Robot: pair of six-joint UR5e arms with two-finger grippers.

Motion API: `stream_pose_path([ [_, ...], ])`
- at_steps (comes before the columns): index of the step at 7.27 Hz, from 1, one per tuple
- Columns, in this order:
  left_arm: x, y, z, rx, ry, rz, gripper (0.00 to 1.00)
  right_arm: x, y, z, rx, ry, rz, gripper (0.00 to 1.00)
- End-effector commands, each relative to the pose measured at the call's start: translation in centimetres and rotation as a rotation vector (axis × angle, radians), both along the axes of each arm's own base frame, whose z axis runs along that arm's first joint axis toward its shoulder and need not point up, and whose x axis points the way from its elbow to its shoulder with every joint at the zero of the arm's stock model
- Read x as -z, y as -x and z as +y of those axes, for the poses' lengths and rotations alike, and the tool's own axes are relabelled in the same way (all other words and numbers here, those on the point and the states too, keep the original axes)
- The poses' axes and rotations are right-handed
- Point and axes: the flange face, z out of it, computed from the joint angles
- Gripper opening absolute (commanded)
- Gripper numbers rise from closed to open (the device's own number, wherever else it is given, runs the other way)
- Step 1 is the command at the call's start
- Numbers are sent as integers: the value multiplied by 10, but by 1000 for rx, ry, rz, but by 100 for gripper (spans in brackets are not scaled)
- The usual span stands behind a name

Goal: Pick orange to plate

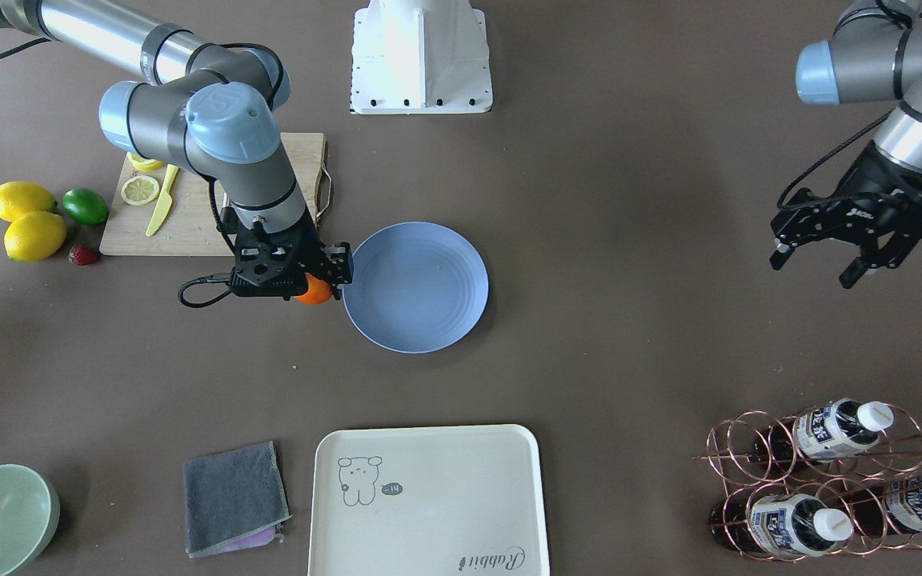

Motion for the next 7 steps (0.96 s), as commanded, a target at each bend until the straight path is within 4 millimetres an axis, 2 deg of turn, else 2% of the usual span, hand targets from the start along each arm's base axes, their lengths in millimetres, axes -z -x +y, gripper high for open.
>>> stream_pose_path([
  [1, -34, 62, 9, 25, 79, 67, 98, 24, 41, 15, 8, -21, 25, 0],
  [2, -35, 74, 10, 39, 85, 78, 99, 35, 63, 9, -5, 0, 31, 0],
  [3, -39, 76, 10, 38, 97, 85, 99, 31, 75, 10, -12, 4, 48, 0],
  [5, -50, 76, 8, 40, 116, 82, 99, 34, 85, 5, -27, -19, 45, 0],
  [7, -51, 76, 8, 41, 117, 80, 98, 38, 96, -2, -36, -34, 32, 0],
])
